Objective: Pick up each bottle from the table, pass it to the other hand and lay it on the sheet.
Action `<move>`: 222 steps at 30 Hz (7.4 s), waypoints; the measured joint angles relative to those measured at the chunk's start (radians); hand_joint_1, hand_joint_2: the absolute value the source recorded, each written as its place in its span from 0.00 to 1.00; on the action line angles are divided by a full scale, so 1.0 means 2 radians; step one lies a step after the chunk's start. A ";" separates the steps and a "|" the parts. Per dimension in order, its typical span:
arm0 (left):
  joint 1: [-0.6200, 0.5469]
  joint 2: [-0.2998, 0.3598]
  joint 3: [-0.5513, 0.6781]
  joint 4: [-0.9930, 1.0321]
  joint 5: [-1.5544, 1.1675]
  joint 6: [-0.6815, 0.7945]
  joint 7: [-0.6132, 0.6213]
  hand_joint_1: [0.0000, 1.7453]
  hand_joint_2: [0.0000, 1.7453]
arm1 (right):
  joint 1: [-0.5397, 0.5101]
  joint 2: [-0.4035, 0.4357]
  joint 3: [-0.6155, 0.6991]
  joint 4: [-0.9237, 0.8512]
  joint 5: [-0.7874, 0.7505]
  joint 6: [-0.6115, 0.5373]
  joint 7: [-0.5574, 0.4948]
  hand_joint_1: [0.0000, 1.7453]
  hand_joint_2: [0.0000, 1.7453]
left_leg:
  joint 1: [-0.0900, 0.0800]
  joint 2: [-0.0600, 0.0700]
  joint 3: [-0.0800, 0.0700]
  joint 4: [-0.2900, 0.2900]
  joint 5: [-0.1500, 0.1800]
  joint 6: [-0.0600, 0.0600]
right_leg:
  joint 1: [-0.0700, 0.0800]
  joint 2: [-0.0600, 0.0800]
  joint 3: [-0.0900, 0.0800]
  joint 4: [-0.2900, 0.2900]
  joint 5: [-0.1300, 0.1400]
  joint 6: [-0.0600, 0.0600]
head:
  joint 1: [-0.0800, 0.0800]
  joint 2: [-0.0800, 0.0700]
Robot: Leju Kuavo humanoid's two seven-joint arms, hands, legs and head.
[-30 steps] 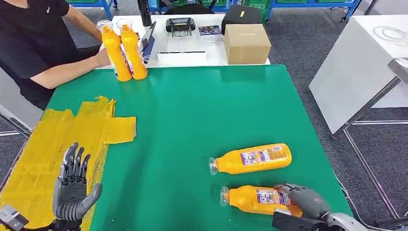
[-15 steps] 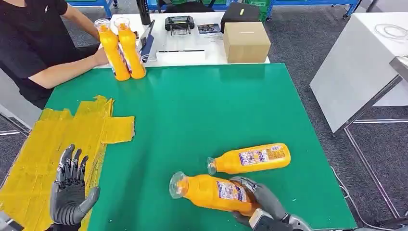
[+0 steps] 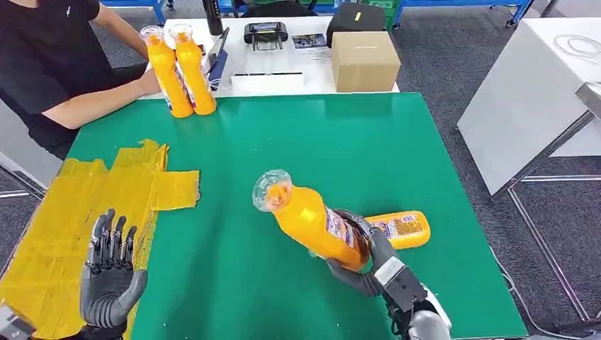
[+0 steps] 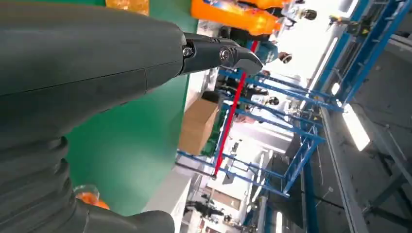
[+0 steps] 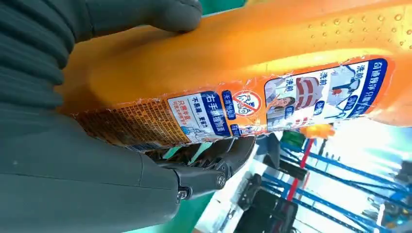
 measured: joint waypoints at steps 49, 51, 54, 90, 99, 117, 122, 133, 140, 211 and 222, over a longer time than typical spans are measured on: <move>0.016 0.015 -0.128 0.008 -0.056 0.051 -0.007 0.00 1.00 | -0.129 0.134 0.254 0.237 0.055 -0.025 0.039 1.00 1.00 | 0.000 0.000 -0.002 0.000 0.000 0.000 | 0.000 0.000 -0.002 0.000 0.000 0.000 | 0.000 0.000; 0.016 0.016 -0.128 0.008 -0.056 0.051 -0.007 0.00 1.00 | -0.130 0.135 0.254 0.240 0.055 -0.025 0.039 1.00 1.00 | 0.000 0.000 -0.002 0.000 0.000 0.000 | 0.000 0.000 -0.002 0.000 0.000 0.000 | 0.000 0.000; 0.016 0.017 -0.128 0.008 -0.056 0.051 -0.007 1.00 1.00 | -0.131 0.136 0.255 0.243 0.055 -0.025 0.039 1.00 1.00 | 0.000 0.000 -0.002 0.000 0.000 0.000 | 0.000 0.000 -0.002 0.000 0.000 0.000 | 0.000 0.000; 0.005 0.029 -0.126 0.015 -0.188 0.103 -0.085 1.00 1.00 | -0.135 0.134 0.255 0.247 0.073 -0.040 0.032 0.00 1.00 | 0.000 0.000 -0.002 0.000 0.000 0.000 | 0.000 0.000 -0.002 0.000 0.000 0.000 | 0.000 0.000; 0.002 0.031 -0.106 0.015 -0.265 0.145 -0.111 1.00 1.00 | -0.136 0.114 0.240 0.202 0.064 -0.036 0.039 0.00 1.00 | 0.000 0.000 -0.002 0.000 0.000 0.000 | 0.000 0.000 -0.002 0.000 0.000 0.000 | 0.000 0.000; 0.000 0.036 -0.079 0.015 -0.357 0.226 -0.117 1.00 1.00 | -0.121 0.085 0.217 0.144 0.056 -0.039 0.036 0.00 1.00 | 0.000 0.000 -0.002 0.000 0.000 0.000 | 0.000 0.000 -0.002 0.000 0.000 0.000 | 0.000 0.000; 0.000 0.051 -0.064 0.018 -0.507 0.328 -0.094 1.00 1.00 | -0.105 0.058 0.196 0.100 0.055 -0.039 0.031 0.00 1.00 | 0.000 0.000 -0.002 0.000 0.000 0.000 | 0.000 0.000 -0.003 0.000 0.000 0.000 | 0.000 0.000; -0.012 0.085 -0.064 0.099 -0.822 0.516 0.031 1.00 1.00 | -0.088 0.022 0.168 0.044 0.051 -0.028 0.025 0.00 1.00 | 0.000 0.000 -0.002 0.000 0.000 0.000 | 0.000 0.000 -0.003 0.000 0.000 0.000 | 0.000 0.000; -0.012 0.090 -0.065 0.109 -0.822 0.516 0.035 1.00 1.00 | -0.088 0.020 0.168 0.044 0.051 -0.028 0.025 0.00 1.00 | 0.000 0.000 -0.002 0.000 0.000 0.000 | 0.000 0.000 -0.003 0.000 0.000 0.000 | 0.000 0.000; -0.008 0.037 0.009 -0.046 -0.218 0.170 -0.119 0.00 1.00 | -0.068 0.025 0.166 0.061 0.064 -0.029 0.017 0.00 1.00 | 0.000 -0.004 -0.002 0.000 0.002 0.000 | 0.000 -0.004 -0.001 0.000 0.000 0.000 | 0.000 0.000; 0.001 0.029 0.010 -0.056 -0.210 0.160 -0.119 0.00 1.00 | -0.025 -0.008 0.137 0.017 0.095 -0.058 0.018 0.00 1.00 | 0.000 -0.004 -0.002 0.000 0.001 0.000 | 0.000 -0.004 -0.002 0.000 0.000 0.000 | 0.000 0.000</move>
